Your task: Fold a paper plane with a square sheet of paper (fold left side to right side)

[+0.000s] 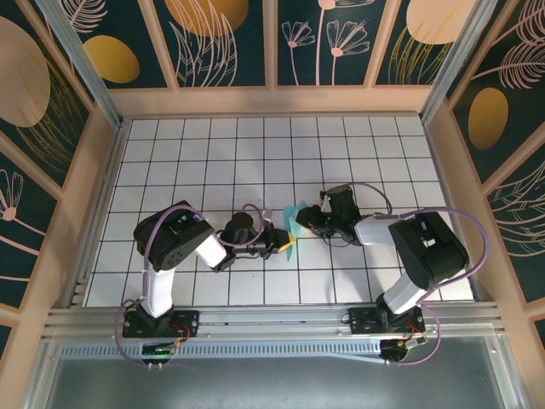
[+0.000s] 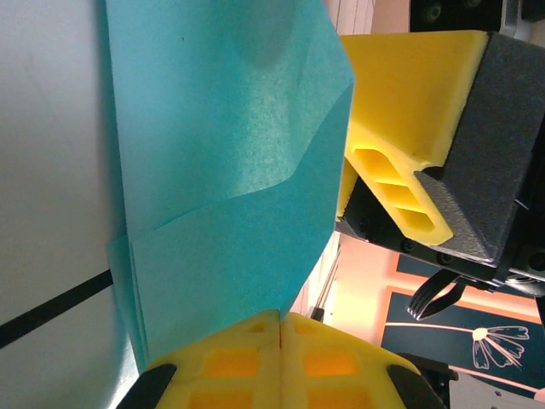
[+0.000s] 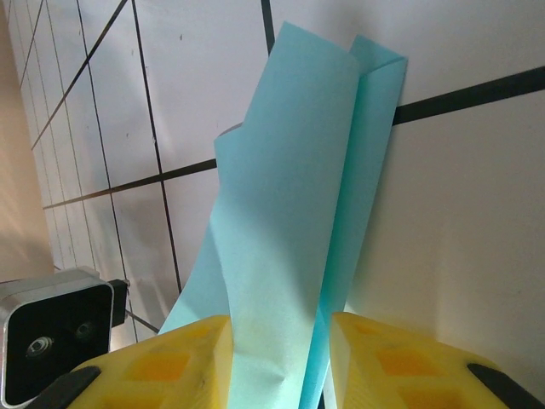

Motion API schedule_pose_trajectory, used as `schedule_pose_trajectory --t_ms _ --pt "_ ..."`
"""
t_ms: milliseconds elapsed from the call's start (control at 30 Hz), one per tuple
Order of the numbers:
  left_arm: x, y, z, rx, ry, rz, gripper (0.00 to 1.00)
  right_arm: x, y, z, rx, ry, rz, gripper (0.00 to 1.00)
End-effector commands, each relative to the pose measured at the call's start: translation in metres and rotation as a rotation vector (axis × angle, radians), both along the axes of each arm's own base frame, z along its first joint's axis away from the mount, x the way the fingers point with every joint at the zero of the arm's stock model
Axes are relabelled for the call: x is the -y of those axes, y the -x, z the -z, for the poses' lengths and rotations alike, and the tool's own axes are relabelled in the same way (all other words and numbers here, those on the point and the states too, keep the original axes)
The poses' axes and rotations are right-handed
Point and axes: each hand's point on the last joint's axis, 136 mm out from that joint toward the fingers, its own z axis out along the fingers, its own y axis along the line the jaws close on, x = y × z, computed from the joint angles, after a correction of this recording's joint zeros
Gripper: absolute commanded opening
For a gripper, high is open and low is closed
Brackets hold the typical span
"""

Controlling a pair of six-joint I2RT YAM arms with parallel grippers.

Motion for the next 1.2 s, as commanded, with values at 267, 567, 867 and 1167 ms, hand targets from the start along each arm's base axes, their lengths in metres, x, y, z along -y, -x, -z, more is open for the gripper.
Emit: schedule_pose_trajectory --t_ms 267,567,867,1167 --pt "-0.002 -0.005 -0.004 0.016 0.024 -0.023 0.00 -0.007 -0.010 -0.012 0.050 -0.001 0.000 0.35" --pt "-0.002 -0.005 -0.004 0.014 0.024 -0.025 0.00 -0.009 -0.009 -0.007 0.029 -0.009 0.000 0.35" --pt "-0.004 -0.005 0.000 0.007 0.015 -0.030 0.00 -0.008 -0.004 0.010 -0.017 0.016 0.005 0.34" --pt "-0.007 -0.005 0.001 0.022 -0.006 -0.039 0.16 -0.004 -0.002 0.018 -0.035 0.056 0.007 0.34"
